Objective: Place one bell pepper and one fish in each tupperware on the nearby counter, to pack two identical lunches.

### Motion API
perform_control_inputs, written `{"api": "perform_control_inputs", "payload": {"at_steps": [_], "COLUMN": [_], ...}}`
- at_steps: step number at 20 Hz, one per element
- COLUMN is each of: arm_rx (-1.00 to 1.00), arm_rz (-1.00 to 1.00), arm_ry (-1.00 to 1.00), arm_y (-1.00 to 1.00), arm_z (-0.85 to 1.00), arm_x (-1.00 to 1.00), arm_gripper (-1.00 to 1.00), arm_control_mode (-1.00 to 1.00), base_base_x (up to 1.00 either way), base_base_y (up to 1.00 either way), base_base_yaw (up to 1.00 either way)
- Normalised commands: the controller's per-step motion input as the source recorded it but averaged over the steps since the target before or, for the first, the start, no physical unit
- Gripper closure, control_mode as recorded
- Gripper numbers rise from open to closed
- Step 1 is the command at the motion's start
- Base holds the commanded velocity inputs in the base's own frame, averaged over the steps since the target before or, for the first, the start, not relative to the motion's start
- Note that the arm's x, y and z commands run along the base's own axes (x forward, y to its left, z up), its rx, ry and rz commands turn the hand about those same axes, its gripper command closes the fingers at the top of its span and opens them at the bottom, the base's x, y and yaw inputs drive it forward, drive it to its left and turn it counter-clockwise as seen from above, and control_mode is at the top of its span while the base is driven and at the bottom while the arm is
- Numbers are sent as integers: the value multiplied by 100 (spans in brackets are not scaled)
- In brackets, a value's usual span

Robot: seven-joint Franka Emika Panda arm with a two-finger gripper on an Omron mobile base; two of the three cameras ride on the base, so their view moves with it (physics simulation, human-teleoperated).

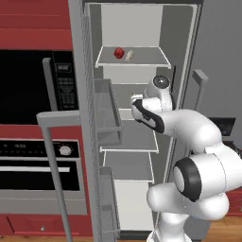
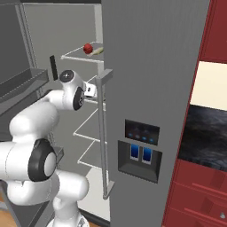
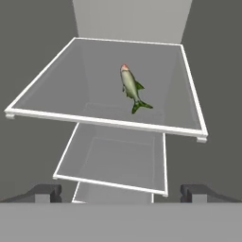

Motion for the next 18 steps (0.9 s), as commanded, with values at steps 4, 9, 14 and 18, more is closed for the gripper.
{"api": "perform_control_inputs", "payload": {"at_steps": [4, 9, 14, 18], "arm_rx": [0, 0, 0, 0], "arm_rz": [0, 0, 0, 0], "arm_ry": [0, 0, 0, 0], "arm_y": [-7, -8, -5, -4], "arm_z": [-26, -17, 0, -3], "arm_x": [41, 40, 46, 42], "arm_gripper": [-100, -100, -100, -100], "arm_control_mode": [-100, -100, -100, -100], "base_base_x": [0, 0, 0, 0], "base_base_y": [0, 0, 0, 0], "base_base_yaw": [0, 0, 0, 0]}}
